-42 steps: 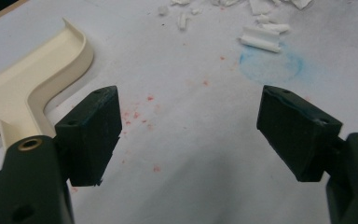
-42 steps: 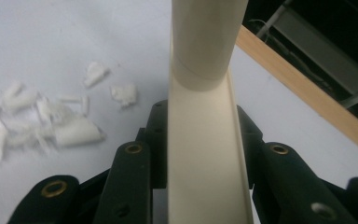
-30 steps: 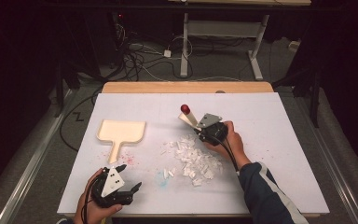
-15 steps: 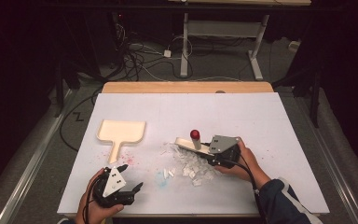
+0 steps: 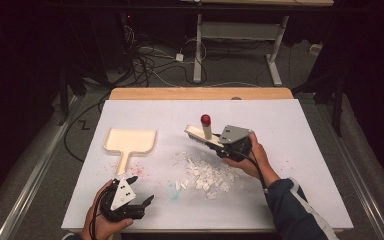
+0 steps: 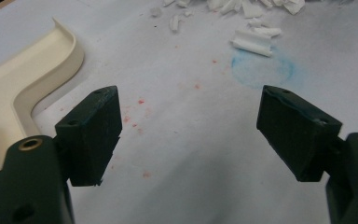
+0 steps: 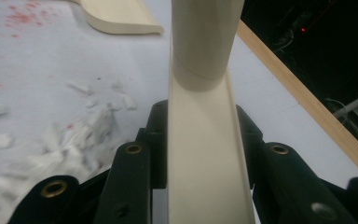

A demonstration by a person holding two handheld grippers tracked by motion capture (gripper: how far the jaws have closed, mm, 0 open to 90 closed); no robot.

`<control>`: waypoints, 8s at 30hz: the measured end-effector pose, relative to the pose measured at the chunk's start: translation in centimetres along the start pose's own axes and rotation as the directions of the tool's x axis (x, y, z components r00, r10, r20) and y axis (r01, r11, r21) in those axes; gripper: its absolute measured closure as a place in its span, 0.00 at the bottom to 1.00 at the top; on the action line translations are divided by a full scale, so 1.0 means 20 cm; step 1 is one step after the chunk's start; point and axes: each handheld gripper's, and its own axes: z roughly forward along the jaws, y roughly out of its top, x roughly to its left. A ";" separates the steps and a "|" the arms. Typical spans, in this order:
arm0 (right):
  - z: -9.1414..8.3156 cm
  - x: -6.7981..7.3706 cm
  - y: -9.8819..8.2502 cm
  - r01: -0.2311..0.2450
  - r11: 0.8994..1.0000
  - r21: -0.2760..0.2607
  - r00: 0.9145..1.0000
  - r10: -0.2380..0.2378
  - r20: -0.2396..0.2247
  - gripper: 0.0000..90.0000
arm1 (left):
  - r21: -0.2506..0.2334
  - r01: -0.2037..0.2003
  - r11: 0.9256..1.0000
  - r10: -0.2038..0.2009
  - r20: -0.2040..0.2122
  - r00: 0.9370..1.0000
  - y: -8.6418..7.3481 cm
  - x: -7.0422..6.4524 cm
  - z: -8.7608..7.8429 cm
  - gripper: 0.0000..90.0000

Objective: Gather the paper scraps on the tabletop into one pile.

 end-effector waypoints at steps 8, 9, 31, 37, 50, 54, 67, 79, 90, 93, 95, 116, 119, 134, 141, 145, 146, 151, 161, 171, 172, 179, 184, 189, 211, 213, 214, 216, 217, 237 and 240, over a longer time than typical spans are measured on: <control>0.23 0.03 0.04 0.012 0.999 0.038 0.998 -0.010 -0.063 0.76 | 0.004 -0.003 1.000 0.003 0.006 1.000 -0.01 0.01 0.00 0.23; 0.24 0.03 0.05 0.016 0.999 0.033 0.997 -0.013 -0.076 0.76 | 0.005 -0.002 1.000 0.002 0.006 1.000 -0.01 0.01 0.00 0.23; -0.13 0.13 -0.08 0.164 0.981 -0.103 0.940 -0.187 -0.286 0.76 | 0.026 -0.021 0.999 0.021 0.030 0.999 -0.01 -0.01 0.01 0.24; -0.29 0.10 -0.08 0.054 0.990 -0.127 0.983 -0.075 -0.167 0.76 | 0.027 -0.038 0.999 0.037 0.037 0.999 0.00 -0.02 0.02 0.24; -0.60 0.09 -0.25 -0.238 0.968 0.074 0.935 0.208 0.288 0.76 | 0.019 -0.065 0.998 0.064 0.026 0.998 0.02 -0.02 0.02 0.24; -0.54 0.12 -0.35 -0.339 0.932 0.130 0.891 0.274 0.361 0.76 | 0.025 -0.075 0.997 0.074 0.029 0.997 0.02 -0.03 0.02 0.24; -0.28 0.38 -0.19 -0.384 0.921 0.059 0.902 0.361 0.239 0.75 | 0.025 -0.075 0.997 0.074 0.037 0.997 0.03 -0.03 0.04 0.24; -0.32 0.35 -0.11 -0.364 0.928 -0.075 0.908 0.371 0.193 0.76 | 0.026 -0.066 0.997 0.066 0.021 0.998 0.02 -0.03 0.02 0.24; -0.61 0.25 -0.19 -0.332 0.939 -0.087 0.925 0.342 0.167 0.76 | 0.030 -0.072 0.997 0.072 0.014 0.997 0.02 -0.03 0.02 0.24; -0.66 0.24 -0.22 -0.336 0.939 -0.071 0.929 0.343 0.139 0.76 | 0.026 -0.069 0.997 0.069 0.015 0.998 0.02 -0.03 0.02 0.24; -0.70 0.24 -0.25 -0.323 0.944 -0.061 0.938 0.328 0.113 0.76 | 0.029 -0.072 0.997 0.071 0.015 0.997 0.02 -0.03 0.02 0.24; -0.71 0.37 -0.34 -0.218 0.965 0.144 0.969 0.231 -0.084 0.76 | 0.037 -0.080 0.996 0.080 0.023 0.997 0.02 -0.04 0.02 0.24; -0.65 0.39 -0.31 -0.209 0.968 0.138 0.971 0.222 -0.087 0.76 | 0.039 -0.083 0.996 0.082 0.024 0.996 0.03 -0.04 0.03 0.24; -0.70 0.34 -0.19 -0.227 0.974 0.003 0.970 0.226 -0.087 0.76 | 0.035 -0.077 0.996 0.076 0.023 0.997 0.02 -0.04 0.03 0.24; -0.68 0.37 -0.09 -0.236 0.966 -0.109 0.966 0.221 -0.134 0.76 | 0.023 -0.047 0.999 0.047 0.000 0.999 0.03 -0.02 0.01 0.23; -0.56 0.45 -0.02 -0.265 0.952 -0.153 0.947 0.227 -0.227 0.76 | 0.002 -0.021 1.000 0.021 -0.041 0.999 0.02 0.02 -0.02 0.23; -0.52 0.48 -0.01 -0.266 0.951 -0.155 0.945 0.226 -0.237 0.76 | -0.006 -0.018 1.000 0.017 -0.053 0.998 0.01 0.04 -0.03 0.23; -0.31 0.62 0.03 -0.292 0.951 -0.098 0.918 0.250 -0.308 0.76 | -0.028 0.048 0.998 -0.050 -0.080 0.996 -0.01 0.08 -0.06 0.23; -0.19 0.62 -0.01 -0.301 0.954 -0.003 0.934 0.294 -0.204 0.76 | 0.001 0.012 1.000 -0.012 -0.050 0.999 -0.02 0.05 -0.04 0.23; -0.29 0.54 -0.01 -0.313 0.948 -0.052 0.941 0.303 -0.151 0.76 | 0.000 -0.020 1.000 0.020 -0.040 0.999 0.00 0.03 -0.03 0.23; -0.31 0.53 -0.01 -0.308 0.949 -0.062 0.942 0.295 -0.161 0.76 | 0.004 -0.009 1.000 0.009 -0.036 0.999 0.00 0.03 -0.03 0.23; -0.44 0.54 0.04 -0.268 0.957 -0.116 0.938 0.232 -0.258 0.76 | -0.016 -0.004 1.000 0.003 -0.056 0.998 -0.01 0.05 -0.05 0.23; -0.46 0.61 0.03 -0.232 0.970 -0.066 0.915 0.195 -0.353 0.76 | -0.038 0.037 0.999 -0.040 -0.072 0.997 -0.01 0.06 -0.07 0.23; -0.42 0.66 -0.02 -0.199 0.980 -0.006 0.896 0.180 -0.406 0.76 | -0.043 0.047 0.998 -0.050 -0.078 0.996 -0.01 0.07 -0.08 0.23; -0.34 0.44 -0.06 -0.245 0.968 -0.052 0.942 0.225 -0.248 0.76 | -0.020 0.031 0.999 -0.032 -0.060 0.998 -0.01 0.06 -0.06 0.23; -0.39 0.41 -0.05 -0.265 0.960 -0.087 0.941 0.238 -0.241 0.75 | -0.022 0.029 0.999 -0.030 -0.060 0.998 -0.01 0.06 -0.06 0.23; -0.42 0.40 -0.04 -0.272 0.957 -0.103 0.943 0.243 -0.229 0.76 | -0.022 0.028 0.999 -0.029 -0.060 0.998 -0.01 0.06 -0.06 0.23; -0.47 0.37 -0.04 -0.282 0.951 -0.128 0.948 0.256 -0.190 0.76 | -0.022 0.027 0.999 -0.028 -0.060 0.998 -0.01 0.06 -0.06 0.23; -0.49 0.35 -0.05 -0.289 0.947 -0.138 0.949 0.265 -0.169 0.76 | -0.021 0.026 0.999 -0.028 -0.059 0.998 -0.01 0.06 -0.06 0.23; -0.29 0.38 -0.23 -0.330 0.944 0.008 0.913 0.317 0.256 0.75 | -0.006 -0.004 1.000 0.003 -0.048 0.999 0.00 0.05 -0.03 0.23; -0.23 0.44 -0.17 -0.325 0.946 -0.002 0.920 0.317 0.232 0.75 | 0.003 0.008 1.000 -0.008 -0.041 0.999 0.00 0.04 -0.03 0.23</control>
